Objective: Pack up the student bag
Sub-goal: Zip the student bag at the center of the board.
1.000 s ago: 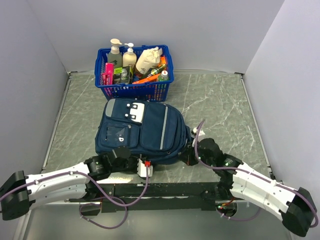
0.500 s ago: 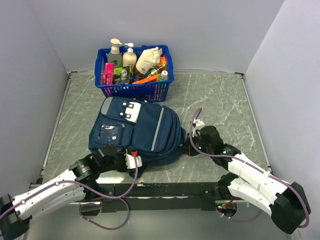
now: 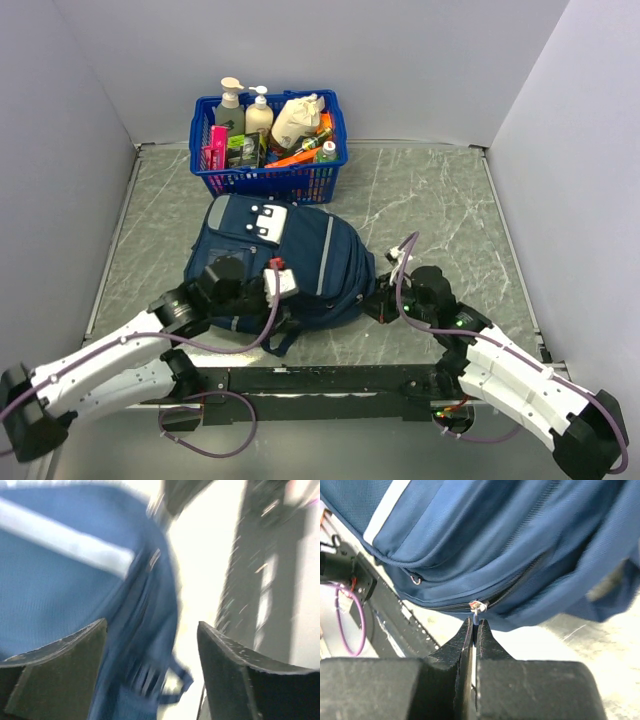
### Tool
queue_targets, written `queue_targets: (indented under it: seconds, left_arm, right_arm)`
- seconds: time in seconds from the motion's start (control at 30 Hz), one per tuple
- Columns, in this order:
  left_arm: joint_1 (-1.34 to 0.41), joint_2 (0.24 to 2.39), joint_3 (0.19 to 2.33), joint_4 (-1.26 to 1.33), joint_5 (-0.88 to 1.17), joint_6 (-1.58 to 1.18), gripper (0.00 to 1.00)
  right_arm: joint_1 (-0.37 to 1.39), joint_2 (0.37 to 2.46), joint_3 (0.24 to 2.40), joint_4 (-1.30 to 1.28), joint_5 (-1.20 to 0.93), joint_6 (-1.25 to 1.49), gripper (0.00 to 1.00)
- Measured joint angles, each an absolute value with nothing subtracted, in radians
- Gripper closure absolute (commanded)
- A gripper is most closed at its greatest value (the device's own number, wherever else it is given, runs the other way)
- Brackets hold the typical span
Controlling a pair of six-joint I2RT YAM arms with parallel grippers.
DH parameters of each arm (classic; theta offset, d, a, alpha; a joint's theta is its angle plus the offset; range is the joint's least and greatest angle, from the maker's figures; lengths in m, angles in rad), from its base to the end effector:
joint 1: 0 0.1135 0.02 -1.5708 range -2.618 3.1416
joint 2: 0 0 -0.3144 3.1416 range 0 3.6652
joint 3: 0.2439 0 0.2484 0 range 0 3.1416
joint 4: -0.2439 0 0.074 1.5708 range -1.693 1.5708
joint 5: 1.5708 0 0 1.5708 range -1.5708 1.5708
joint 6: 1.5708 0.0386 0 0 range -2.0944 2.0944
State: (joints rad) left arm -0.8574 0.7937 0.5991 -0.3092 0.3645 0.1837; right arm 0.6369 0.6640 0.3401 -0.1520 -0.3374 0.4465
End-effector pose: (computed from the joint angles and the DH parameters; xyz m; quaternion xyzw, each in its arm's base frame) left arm 0.0838 -0.1179 0.2968 0.5011 0.6888 -0.3126 0.4204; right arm 0.0874 0.0805 0.2368 -0.1670 0.8296 0.3874 0.3657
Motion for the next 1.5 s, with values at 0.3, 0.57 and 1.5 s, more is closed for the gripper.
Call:
queue_targets:
  seconds: [0.3,0.57,1.5]
  left_arm:
    - [-1.161,0.996,0.787,-0.032,0.308,0.215,0.17]
    - [-1.209,1.189,0.783,0.066,0.224,0.324,0.17]
    - [-1.203,1.348,0.674,0.212,0.089,0.267,0.99]
  right_arm:
    - [0.715,0.622,0.332,-0.196,-0.356,0.475,1.0]
    - [0.715,0.606,0.332,-0.211,-0.349,0.475,1.0]
    - [0.716,0.564,0.321,-0.205,-0.393,0.501,1.0]
